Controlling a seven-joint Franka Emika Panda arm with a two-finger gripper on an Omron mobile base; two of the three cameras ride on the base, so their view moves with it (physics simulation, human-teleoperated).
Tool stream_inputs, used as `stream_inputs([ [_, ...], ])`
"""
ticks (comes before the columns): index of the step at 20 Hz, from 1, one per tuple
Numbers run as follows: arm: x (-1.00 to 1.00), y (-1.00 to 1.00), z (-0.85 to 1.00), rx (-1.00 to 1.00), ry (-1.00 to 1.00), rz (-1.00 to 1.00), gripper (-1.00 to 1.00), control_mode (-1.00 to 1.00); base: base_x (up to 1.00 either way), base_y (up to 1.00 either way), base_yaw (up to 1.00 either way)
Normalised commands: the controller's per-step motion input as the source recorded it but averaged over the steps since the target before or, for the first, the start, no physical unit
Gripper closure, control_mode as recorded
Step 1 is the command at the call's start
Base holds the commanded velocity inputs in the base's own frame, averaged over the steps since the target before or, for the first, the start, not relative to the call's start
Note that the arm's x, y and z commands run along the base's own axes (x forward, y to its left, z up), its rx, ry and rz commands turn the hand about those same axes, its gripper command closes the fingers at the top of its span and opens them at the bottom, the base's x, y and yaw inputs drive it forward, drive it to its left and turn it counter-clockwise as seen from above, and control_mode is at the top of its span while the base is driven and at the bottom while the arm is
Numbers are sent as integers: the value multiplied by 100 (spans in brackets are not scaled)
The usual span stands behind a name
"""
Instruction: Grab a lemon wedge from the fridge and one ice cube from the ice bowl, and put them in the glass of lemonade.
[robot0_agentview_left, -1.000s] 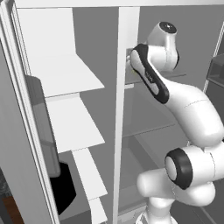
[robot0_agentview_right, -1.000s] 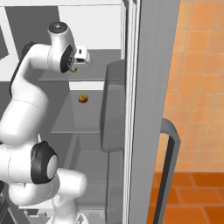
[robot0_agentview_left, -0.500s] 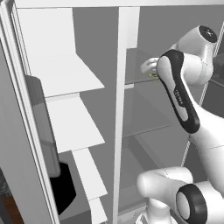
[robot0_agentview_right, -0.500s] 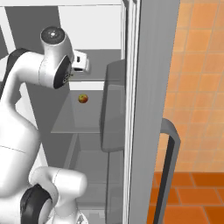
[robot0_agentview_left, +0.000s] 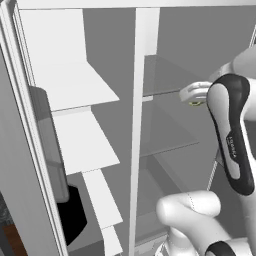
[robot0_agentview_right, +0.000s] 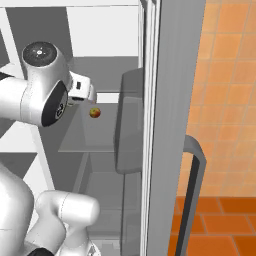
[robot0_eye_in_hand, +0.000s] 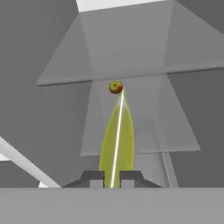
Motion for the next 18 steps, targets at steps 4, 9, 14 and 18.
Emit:
stream_inputs([
  [4,-100,0,-34,-1,12,-9,100,-100,0,0,0],
  [9,-69,0,-47,-1,11,-15,100,-100,0,0,0],
  [14,-13,-2,-12,0,5,-8,100,-100,0,0,0],
  [18,-1,0,0,0,1,-2,100,-100,0,0,0],
])
